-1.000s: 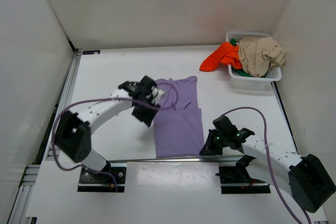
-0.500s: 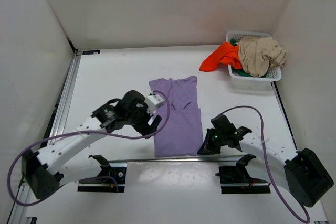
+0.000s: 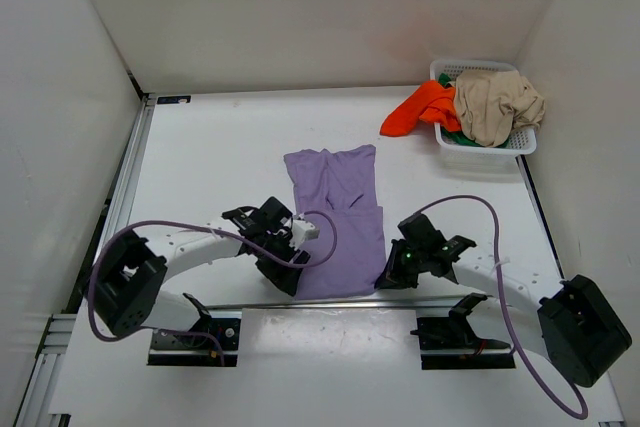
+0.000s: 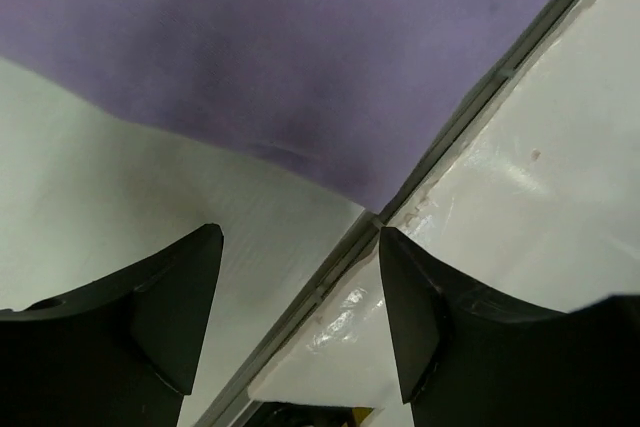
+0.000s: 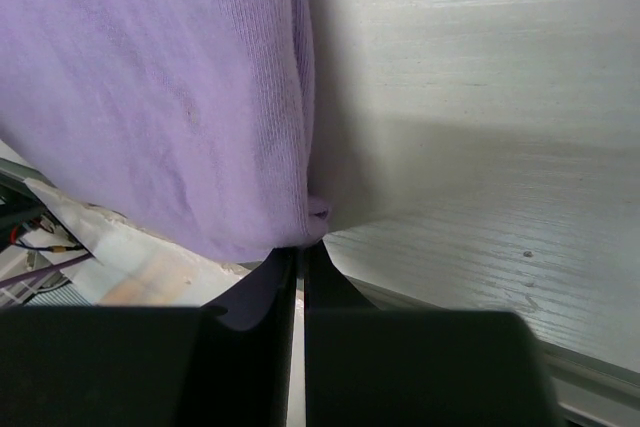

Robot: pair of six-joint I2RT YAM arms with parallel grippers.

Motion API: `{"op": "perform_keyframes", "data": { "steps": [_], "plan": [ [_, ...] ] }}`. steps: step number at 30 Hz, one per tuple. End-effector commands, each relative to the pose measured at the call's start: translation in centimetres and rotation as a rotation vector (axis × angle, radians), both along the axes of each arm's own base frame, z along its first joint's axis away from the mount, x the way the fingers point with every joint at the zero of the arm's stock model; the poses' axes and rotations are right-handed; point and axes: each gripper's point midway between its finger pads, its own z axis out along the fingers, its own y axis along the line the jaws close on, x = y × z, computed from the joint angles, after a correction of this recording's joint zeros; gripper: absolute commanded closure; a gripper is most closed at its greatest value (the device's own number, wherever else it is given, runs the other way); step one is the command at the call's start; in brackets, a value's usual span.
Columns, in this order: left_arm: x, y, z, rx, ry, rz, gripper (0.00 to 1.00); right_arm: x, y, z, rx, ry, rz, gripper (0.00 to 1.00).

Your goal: Fold and stack the t-shirts

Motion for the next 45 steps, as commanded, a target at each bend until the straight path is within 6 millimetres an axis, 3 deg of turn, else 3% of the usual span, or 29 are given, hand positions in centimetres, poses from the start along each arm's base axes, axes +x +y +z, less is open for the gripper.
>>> {"op": "perform_keyframes", "data": {
  "steps": [1,5,7,9,12,15,20,22,23,24,28,29,31,32,33,39,40,41,45],
  "plan": [
    [-1.5,-0.6,-1.0,-0.058,0.081,-0.028,0.26,1.2,0.7,1.2,0.022,-0.048,-0.016,1.00],
    [-2.1,-0.3,-2.3,-0.035,0.125,-0.029,0.19,0.8,0.2,0.5,0.006,-0.041,-0.020,1.00],
    [-1.5,-1.6,-2.1,-0.074,0.126,-0.040,0.17,0.5,-0.1,0.1,-0.002,-0.031,-0.020,1.00],
    [-1.1,-2.6,-1.8,-0.098,0.126,-0.059,0.17,0.2,-0.3,-0.2,-0.008,-0.024,-0.019,1.00],
    [-1.7,-2.5,-2.9,-0.069,0.157,-0.068,0.21,0.4,-0.3,-0.1,-0.008,-0.036,-0.024,1.00],
    [-2.2,-1.4,-4.2,-0.014,0.175,-0.056,0.38,0.7,-0.5,0.1,-0.012,-0.053,-0.041,1.00],
    [-2.7,-0.2,-5.5,0.059,0.206,-0.044,0.57,0.6,-0.5,0.1,-0.006,-0.054,-0.049,1.00],
    [-2.0,-0.7,-5.3,0.054,0.184,-0.042,0.83,0.7,-0.6,0.1,-0.010,-0.054,-0.061,1.00],
    [-1.8,-0.5,-5.4,0.064,0.174,-0.039,0.90,0.8,-0.5,0.3,-0.004,-0.063,-0.061,1.00],
    [-1.4,-0.9,-5.2,0.056,0.165,-0.039,0.90,0.6,-0.7,0.0,-0.009,-0.056,-0.061,1.00],
    [0.1,-1.9,-2.8,0.017,0.096,-0.037,0.90,0.2,-1.1,0.8,-0.031,-0.059,-0.025,1.00],
    [0.4,-1.9,-2.2,0.019,0.079,-0.033,0.90,-0.6,-1.9,0.9,-0.069,-0.041,0.014,1.00],
    [1.4,-2.0,0.1,0.012,0.033,-0.016,0.90,-0.1,-1.7,3.5,-0.062,-0.085,0.056,1.00],
    [1.7,-2.0,0.9,0.015,0.022,-0.013,0.90,-0.9,-2.4,4.1,-0.091,-0.062,0.079,1.00],
    [1.2,-1.2,1.9,0.038,0.046,-0.002,0.90,0.1,-2.1,6.1,-0.084,-0.122,0.102,1.00],
    [2.1,-0.9,7.8,0.034,0.057,0.032,0.90,1.6,-1.8,12.5,-0.064,-0.246,0.131,1.00],
    [3.8,-1.3,9.8,-0.016,0.002,0.063,0.90,2.1,-1.7,13.1,-0.067,-0.268,0.135,1.00],
    [4.2,-1.3,10.6,-0.022,-0.006,0.073,0.90,2.7,-1.2,14.9,-0.038,-0.310,0.130,1.00],
    [7.2,-0.5,13.5,-0.037,-0.115,0.150,0.90,5.6,-0.5,16.9,-0.067,-0.363,0.152,1.00]
  ]
}}
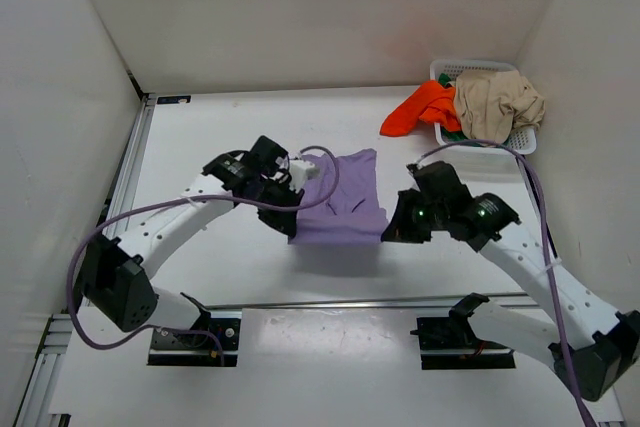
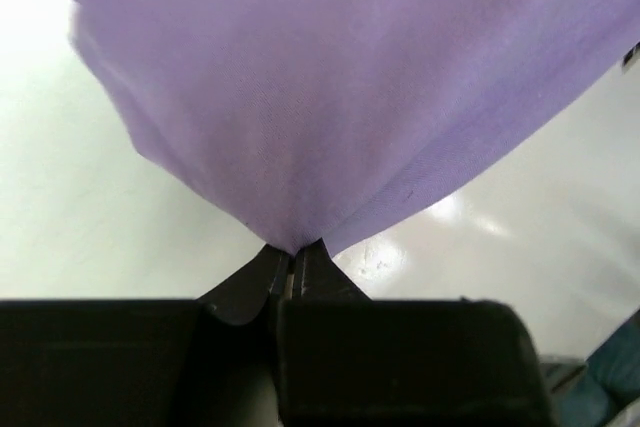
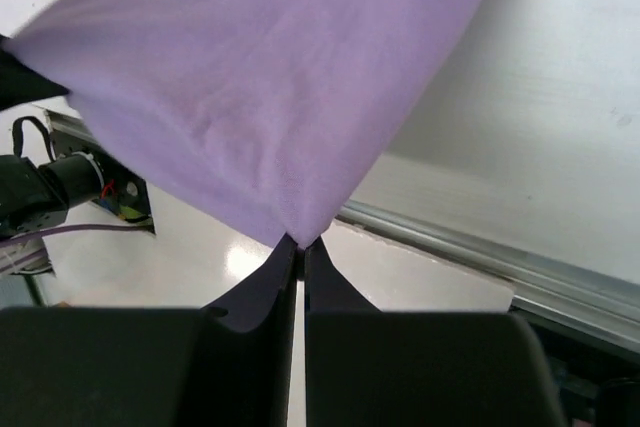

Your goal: Fold and stack the t-shirts

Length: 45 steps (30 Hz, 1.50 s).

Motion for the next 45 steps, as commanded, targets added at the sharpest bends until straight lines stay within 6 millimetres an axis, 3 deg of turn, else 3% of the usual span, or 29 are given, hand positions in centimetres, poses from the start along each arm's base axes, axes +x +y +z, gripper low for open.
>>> {"op": "perform_keyframes", "data": {
  "steps": [1,3,4,8,10,11,13,14,15,24,29,31,33,35,36,37,38,39,40,41,43,44,45],
  "plan": [
    [1.7,1.7,3.0,0.002,-0.080,0.064,0.90,2.2,-0.3,1.5,-0.069,-0.045,0.031,1.00],
    [3.8,2.3,4.0,-0.011,-0.101,0.123,0.90,4.0,-0.2,1.2,-0.110,-0.028,0.047,1.00],
    [4.6,2.6,4.1,-0.005,-0.110,0.144,0.90,5.2,0.2,2.4,-0.095,-0.051,0.049,1.00],
    [9.9,3.1,5.0,-0.019,-0.104,0.236,0.90,9.6,0.4,2.6,-0.072,0.018,0.012,1.00],
    [11.5,3.0,5.2,-0.032,-0.087,0.254,0.90,10.9,0.7,2.9,-0.051,0.028,0.015,1.00],
    [12.2,2.8,4.2,-0.030,-0.035,0.256,0.90,11.9,0.8,2.3,-0.063,0.044,0.014,1.00],
    [14.3,2.7,4.9,-0.061,-0.032,0.277,0.90,13.1,1.5,3.5,-0.023,0.036,0.020,1.00],
    [14.9,2.5,3.9,-0.060,0.018,0.278,0.90,13.8,1.5,3.1,-0.018,0.055,0.014,1.00],
    [15.9,2.5,4.6,-0.077,0.011,0.286,0.90,14.4,1.6,3.6,0.002,0.051,0.011,1.00],
    [19.4,2.0,1.8,-0.126,0.131,0.307,0.90,17.3,0.6,1.6,0.023,0.112,-0.048,1.00],
    [21.8,2.6,1.0,-0.140,0.131,0.334,0.90,20.2,1.4,0.6,0.091,0.128,-0.065,1.00],
    [22.2,2.9,0.2,-0.134,0.144,0.344,0.90,22.3,1.3,0.0,0.095,0.134,-0.092,1.00],
    [23.6,3.1,0.4,-0.150,0.109,0.352,0.90,23.7,1.5,-1.0,0.104,0.157,-0.107,1.00],
    [25.1,2.7,-0.1,-0.161,0.082,0.349,0.90,25.2,1.9,-0.9,0.118,0.134,-0.114,1.00],
    [25.8,3.0,-0.3,-0.165,0.072,0.358,0.90,26.2,1.6,-2.0,0.110,0.151,-0.142,1.00],
    [26.7,2.8,-0.8,-0.169,0.064,0.357,0.90,26.9,1.6,-2.3,0.110,0.151,-0.165,0.95],
    [27.3,2.8,-1.3,-0.164,0.053,0.360,0.86,27.9,1.5,-2.2,0.120,0.141,-0.181,0.90],
    [28.4,3.1,-1.5,-0.174,0.028,0.368,0.80,28.9,1.0,-3.8,0.105,0.150,-0.215,0.83],
    [29.1,3.0,-2.5,-0.174,0.030,0.368,0.69,29.7,1.0,-4.0,0.106,0.141,-0.234,0.79],
    [30.3,3.3,-2.2,-0.187,-0.004,0.376,0.44,30.5,0.6,-4.6,0.104,0.140,-0.267,0.69],
    [33.0,4.1,-3.1,-0.175,-0.088,0.403,0.33,32.6,-0.2,-5.9,0.104,0.125,-0.351,0.69],
    [34.9,5.2,-2.2,-0.174,-0.152,0.430,0.30,33.6,-1.2,-6.4,0.088,0.109,-0.394,0.65],
    [35.9,6.0,-1.8,-0.161,-0.186,0.450,0.28,34.5,-1.7,-5.8,0.096,0.081,-0.418,0.63]
  ]
}}
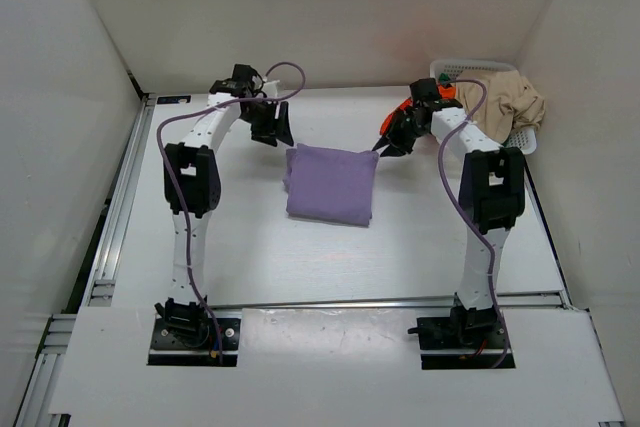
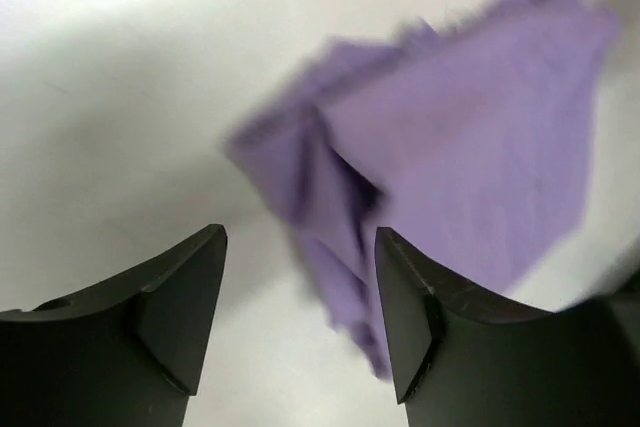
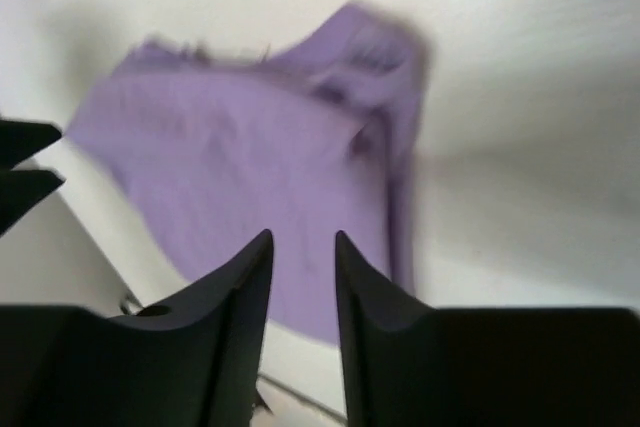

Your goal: Fold and stack the t-shirts

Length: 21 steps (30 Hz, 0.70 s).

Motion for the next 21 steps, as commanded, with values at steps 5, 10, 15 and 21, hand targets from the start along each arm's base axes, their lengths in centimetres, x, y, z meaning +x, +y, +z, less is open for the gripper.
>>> {"op": "perform_keyframes", "data": {
  "steps": [5,10,15,21],
  "plan": [
    [5.6,5.2,9.2,0.134,-0.375,0.169,0.35,5.0,0.8,5.5,-0.021,-0.271,0.017,0.66],
    [-0.7,-1.2,6.1,0.154,-0.296,0.024,0.57,0.4,2.4,1.9,-0.057,-0.173,0.078,0.94],
    [-0.8,-5.3,2.2,0.177,-0.254,-0.053,0.64,0.3,3.6,-2.2,-0.044,-0.077,0.058,1.00],
    [2.5,-5.0,-1.1,0.227,-0.246,-0.020,0.66,3.1,4.1,-5.1,-0.061,-0.017,-0.010,1.00]
  ]
}}
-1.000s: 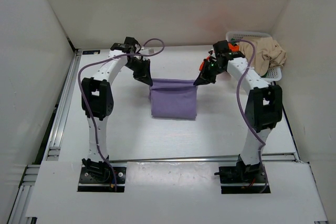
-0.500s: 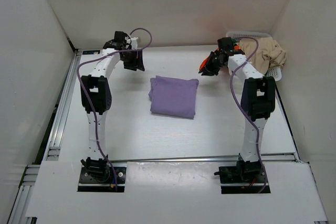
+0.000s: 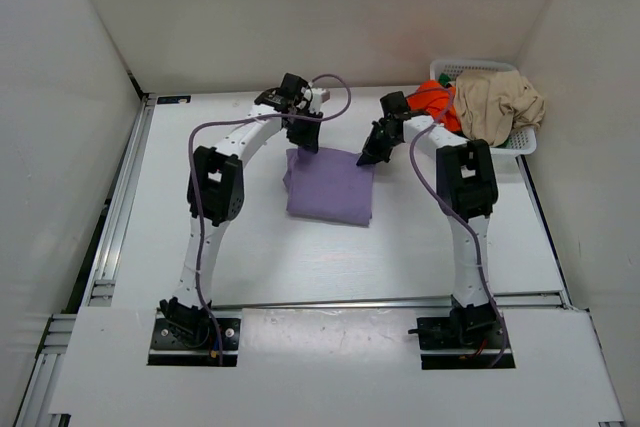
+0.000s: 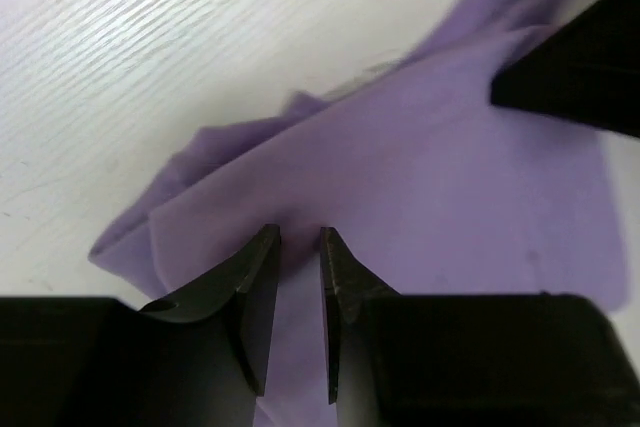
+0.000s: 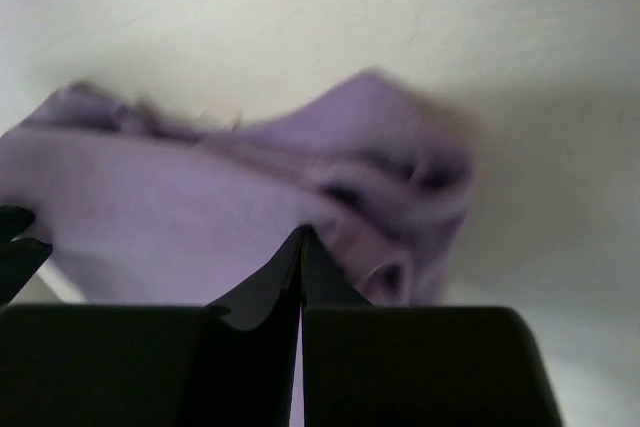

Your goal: Fold and stack the t-shirts

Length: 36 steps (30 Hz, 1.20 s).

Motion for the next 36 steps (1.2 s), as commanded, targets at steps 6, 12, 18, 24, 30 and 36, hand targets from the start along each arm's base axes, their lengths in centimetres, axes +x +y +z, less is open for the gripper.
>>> {"op": "perform_keyframes", "data": {
  "steps": [6,12,18,24,30,36],
  "plan": [
    [5.4,5.1,-2.4,0.063,-0.037,0.137,0.60,4.0,-0.5,-0.9,-0.043,-0.031,-0.095,1.00],
    [6.3,5.3,1.1,0.031,-0.111,0.148,0.41,4.4,0.1,0.5,-0.008,-0.049,-0.081,1.00],
    [4.6,6.5,7.7,0.024,-0.201,0.174,0.24,3.6,-0.3,7.1,0.006,-0.176,-0.036,0.99],
    [-1.0,8.8,3.9,0.107,-0.051,0.177,0.20,-2.3,-1.5,10.2,-0.055,-0.218,0.049,0.98],
    [-4.1,9.4,-1.9,0.068,0.214,0.137,0.17,-7.3,-2.7,11.2,-0.059,-0.208,0.085,0.95],
    [-4.6,9.0,-4.3,0.060,0.272,0.124,0.17,-11.1,-4.8,8.8,-0.126,-0.160,0.096,0.94]
  ]
}}
